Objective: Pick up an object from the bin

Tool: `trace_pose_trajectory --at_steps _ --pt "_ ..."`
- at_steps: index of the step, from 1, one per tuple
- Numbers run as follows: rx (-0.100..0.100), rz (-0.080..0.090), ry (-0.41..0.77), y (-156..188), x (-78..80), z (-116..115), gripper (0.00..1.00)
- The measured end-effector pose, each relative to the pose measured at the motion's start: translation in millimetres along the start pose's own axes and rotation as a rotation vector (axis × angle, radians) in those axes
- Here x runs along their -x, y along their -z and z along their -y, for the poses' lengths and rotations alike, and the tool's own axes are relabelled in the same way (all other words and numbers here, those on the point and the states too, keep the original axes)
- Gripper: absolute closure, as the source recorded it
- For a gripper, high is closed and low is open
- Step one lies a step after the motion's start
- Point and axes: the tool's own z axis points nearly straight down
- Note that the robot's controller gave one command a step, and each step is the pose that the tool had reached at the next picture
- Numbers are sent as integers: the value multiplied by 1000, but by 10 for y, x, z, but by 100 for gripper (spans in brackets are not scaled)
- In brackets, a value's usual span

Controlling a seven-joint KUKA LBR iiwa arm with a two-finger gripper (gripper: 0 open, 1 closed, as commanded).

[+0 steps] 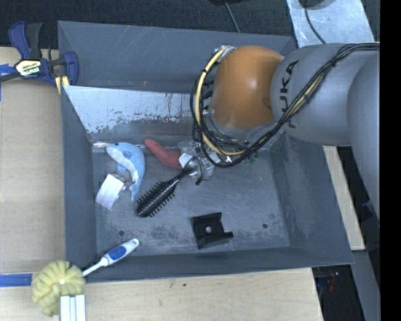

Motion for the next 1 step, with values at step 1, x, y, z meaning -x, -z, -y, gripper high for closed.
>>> trace_pose_trajectory --at_steps 1 --pt "-7 9 -3 1197 73 2 100"
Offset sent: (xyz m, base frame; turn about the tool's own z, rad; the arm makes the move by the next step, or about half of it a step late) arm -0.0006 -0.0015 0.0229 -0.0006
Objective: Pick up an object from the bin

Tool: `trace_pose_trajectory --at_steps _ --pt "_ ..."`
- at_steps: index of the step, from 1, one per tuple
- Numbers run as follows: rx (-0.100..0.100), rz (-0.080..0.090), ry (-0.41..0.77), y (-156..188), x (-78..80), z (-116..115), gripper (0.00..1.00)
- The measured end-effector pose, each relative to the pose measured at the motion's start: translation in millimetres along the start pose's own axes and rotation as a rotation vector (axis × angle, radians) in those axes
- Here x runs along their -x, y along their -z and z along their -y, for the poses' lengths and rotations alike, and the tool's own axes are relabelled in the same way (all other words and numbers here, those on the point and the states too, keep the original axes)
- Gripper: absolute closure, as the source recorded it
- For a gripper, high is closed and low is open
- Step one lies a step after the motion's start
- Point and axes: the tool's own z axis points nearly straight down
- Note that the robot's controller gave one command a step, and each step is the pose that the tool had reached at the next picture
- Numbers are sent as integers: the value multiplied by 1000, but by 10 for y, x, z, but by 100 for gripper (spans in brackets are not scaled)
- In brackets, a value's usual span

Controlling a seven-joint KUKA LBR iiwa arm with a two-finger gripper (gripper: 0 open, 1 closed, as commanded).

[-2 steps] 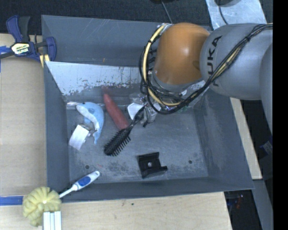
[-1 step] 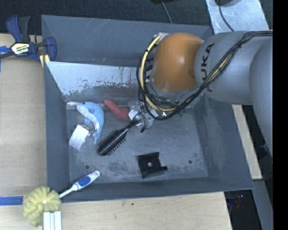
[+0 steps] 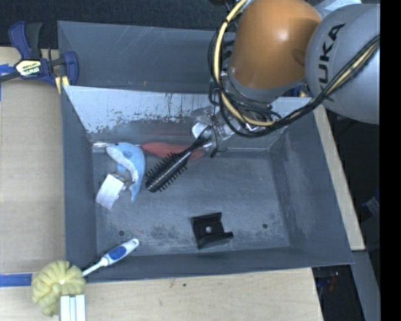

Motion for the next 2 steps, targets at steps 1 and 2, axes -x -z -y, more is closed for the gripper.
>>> trace_pose_trajectory --at_steps 1,2 --pt "2 -5 1 -803 -62 13 100" --pt "-2 5 6 -145 32 -90 100"
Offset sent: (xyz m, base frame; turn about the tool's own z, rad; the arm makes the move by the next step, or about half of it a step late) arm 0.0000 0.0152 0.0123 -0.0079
